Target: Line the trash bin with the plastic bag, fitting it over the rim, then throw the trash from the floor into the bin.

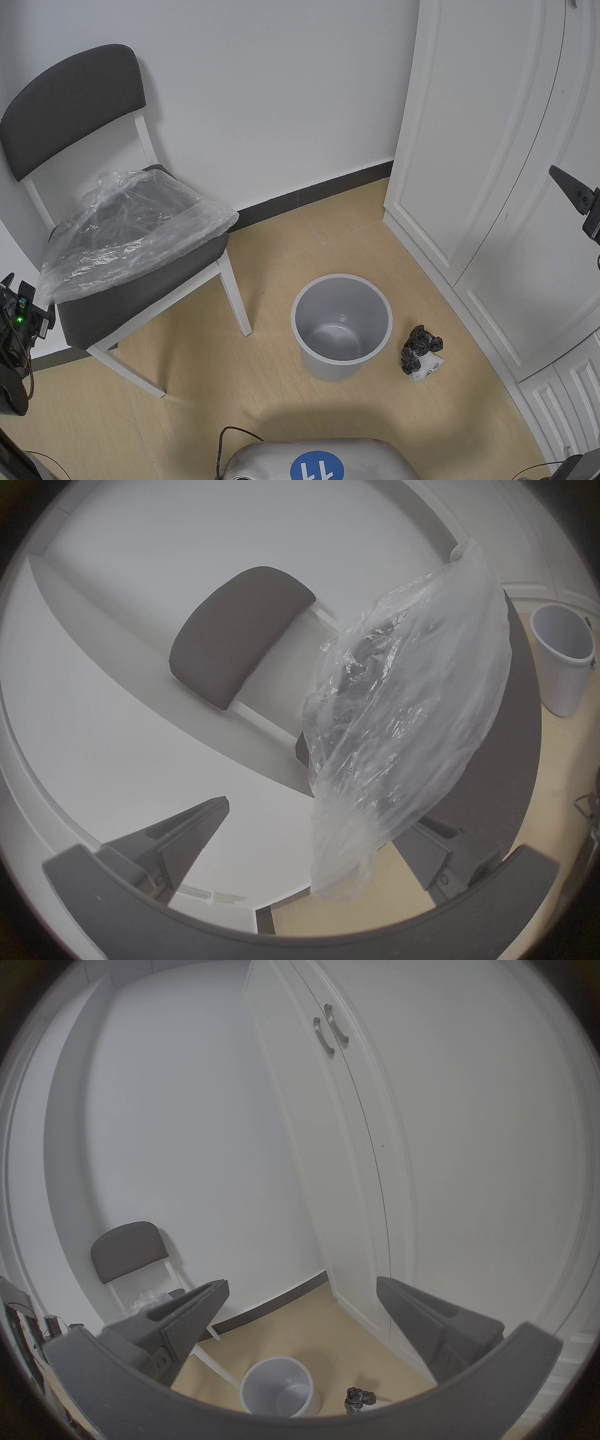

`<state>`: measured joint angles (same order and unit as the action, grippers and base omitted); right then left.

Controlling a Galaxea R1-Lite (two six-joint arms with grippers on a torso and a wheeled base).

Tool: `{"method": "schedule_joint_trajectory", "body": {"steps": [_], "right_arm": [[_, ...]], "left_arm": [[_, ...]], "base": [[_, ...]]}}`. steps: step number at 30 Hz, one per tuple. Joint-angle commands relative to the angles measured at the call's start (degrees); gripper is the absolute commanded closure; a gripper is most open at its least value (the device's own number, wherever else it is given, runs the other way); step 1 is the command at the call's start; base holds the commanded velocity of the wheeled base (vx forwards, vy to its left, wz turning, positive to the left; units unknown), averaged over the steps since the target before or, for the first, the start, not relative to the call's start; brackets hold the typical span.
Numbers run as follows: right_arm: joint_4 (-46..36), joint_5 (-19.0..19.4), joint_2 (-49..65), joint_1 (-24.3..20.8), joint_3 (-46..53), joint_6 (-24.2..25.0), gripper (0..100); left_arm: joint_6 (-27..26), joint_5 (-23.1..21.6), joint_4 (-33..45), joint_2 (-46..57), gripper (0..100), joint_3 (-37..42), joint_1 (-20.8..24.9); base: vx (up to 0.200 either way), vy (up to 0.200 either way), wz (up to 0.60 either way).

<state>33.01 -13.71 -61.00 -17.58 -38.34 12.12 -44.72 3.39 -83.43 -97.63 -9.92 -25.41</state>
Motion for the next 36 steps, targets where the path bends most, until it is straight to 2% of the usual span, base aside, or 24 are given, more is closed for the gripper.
{"method": "schedule_joint_trajectory", "body": {"steps": [1,3,8,22,23,24,26,30,32,33,36], "right_arm": [[0.0,0.0,0.4,0.3,-0.2,0.0,0],[0.0,0.0,0.4,0.3,-0.2,0.0,0],[0.0,0.0,0.4,0.3,-0.2,0.0,0],[0.0,0.0,0.4,0.4,-0.2,0.1,0],[0.0,0.0,0.4,0.4,-0.2,0.1,0],[0.0,0.0,0.4,0.4,-0.2,0.1,0],[0.0,0.0,0.4,0.4,-0.2,0.1,0],[0.0,0.0,0.4,0.4,-0.2,0.1,0],[0.0,0.0,0.4,0.4,-0.2,0.1,0],[0.0,0.0,0.4,0.4,-0.2,0.1,0],[0.0,0.0,0.4,0.4,-0.2,0.1,0]], "left_arm": [[0.3,-0.5,-1.3,2.2,0,2.5,-0.6],[1.2,-1.3,-1.0,3.8,0,3.3,-0.6],[3.2,-6.6,0.6,5.4,0,3.2,-0.6],[12.2,-7.0,17.3,8.3,0,-10.8,-0.6],[14.1,-7.2,20.9,10.4,0,-14.3,-0.6],[14.1,-7.2,20.9,10.4,0,-14.3,-0.6],[18.9,-9.2,30.2,14.5,0,-19.9,-0.5],[22.9,-12.2,44.9,21.3,0,-22.0,0.4],[23.0,-12.5,46.3,21.9,0,-21.9,0.4],[22.9,-14.4,51.6,23.9,0,-21.2,0.5],[23.2,-15.1,52.8,24.1,0,-20.4,1.1]], "base": [[0.000,0.000,0.00],[0.000,0.000,0.00],[0.000,0.000,0.00],[0.000,0.000,0.00],[0.000,0.000,0.00],[0.000,0.000,0.00],[0.000,0.000,0.00],[0.000,0.000,0.00],[0.000,0.000,0.00],[0.000,0.000,0.00],[0.000,0.000,0.00]]}}
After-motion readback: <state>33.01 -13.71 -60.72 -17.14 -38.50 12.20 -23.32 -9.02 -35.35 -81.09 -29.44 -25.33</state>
